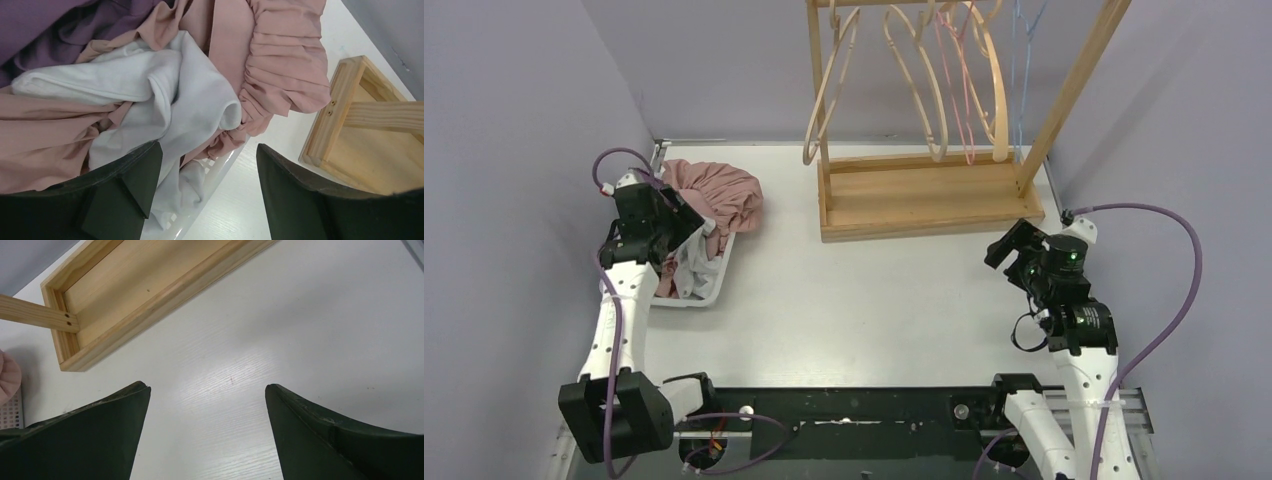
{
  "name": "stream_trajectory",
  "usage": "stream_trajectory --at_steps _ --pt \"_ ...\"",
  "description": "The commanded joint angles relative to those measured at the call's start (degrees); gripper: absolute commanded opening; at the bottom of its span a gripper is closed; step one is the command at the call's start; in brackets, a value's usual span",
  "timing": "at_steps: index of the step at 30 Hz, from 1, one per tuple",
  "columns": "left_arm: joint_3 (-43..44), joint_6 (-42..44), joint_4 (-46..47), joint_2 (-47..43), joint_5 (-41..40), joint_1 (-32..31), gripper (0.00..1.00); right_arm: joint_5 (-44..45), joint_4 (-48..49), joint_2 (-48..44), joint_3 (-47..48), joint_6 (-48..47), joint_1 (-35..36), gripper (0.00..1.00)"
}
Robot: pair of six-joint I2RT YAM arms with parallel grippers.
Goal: Place the skirt on the hanger
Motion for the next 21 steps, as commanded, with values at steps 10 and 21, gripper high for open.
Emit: stream_trajectory --at_steps 10,21 --pt "3.1 4.0 1.0 9.2 1.7 0.0 0.46 -1.4 6.4 1.4 -1.9 5.2 -0.5 0.85" --pt "10.4 12.4 0.6 7.3 3.7 0.0 0.00 -0.7 2.9 1.7 3.7 5.2 -0.5 0.84"
